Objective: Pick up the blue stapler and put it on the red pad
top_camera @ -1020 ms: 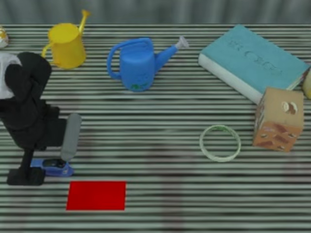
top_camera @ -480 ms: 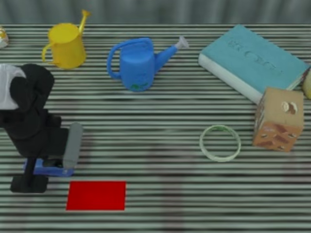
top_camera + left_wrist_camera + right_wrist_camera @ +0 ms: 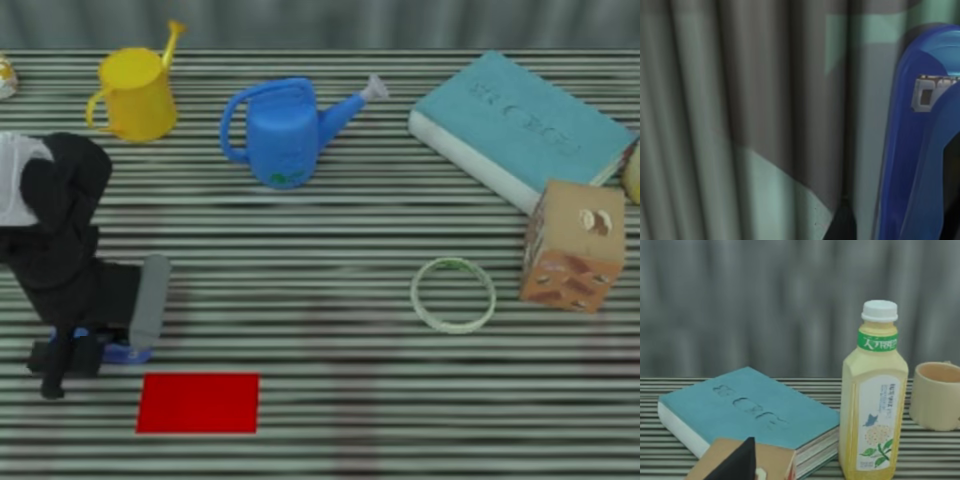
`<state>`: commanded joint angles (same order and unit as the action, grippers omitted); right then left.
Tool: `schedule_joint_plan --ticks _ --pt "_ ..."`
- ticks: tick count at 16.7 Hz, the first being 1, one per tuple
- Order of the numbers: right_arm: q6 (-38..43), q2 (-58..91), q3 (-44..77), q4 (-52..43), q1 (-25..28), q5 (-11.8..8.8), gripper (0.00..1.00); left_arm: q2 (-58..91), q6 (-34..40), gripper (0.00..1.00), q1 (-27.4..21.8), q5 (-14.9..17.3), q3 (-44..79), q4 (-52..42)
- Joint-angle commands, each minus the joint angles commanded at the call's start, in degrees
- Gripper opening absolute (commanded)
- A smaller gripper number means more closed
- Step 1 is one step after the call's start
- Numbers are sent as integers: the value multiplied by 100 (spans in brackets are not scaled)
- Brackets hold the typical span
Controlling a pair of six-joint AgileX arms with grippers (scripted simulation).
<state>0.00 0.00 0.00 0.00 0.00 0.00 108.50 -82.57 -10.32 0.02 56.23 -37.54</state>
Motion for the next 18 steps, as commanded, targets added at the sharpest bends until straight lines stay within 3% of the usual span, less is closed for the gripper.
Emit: schedule_joint_plan --ticks 3,4,13,18 --pt "0 0 0 0 0 0 100 0 0 2 0 0 0 0" --pt "0 0 0 0 0 0 100 0 0 0 0 0 0 0" --pt "0 0 0 0 0 0 100 -28 10 0 0 2 8 -50" --pt "0 0 0 0 0 0 100 -389 -14 0 30 3 530 -941"
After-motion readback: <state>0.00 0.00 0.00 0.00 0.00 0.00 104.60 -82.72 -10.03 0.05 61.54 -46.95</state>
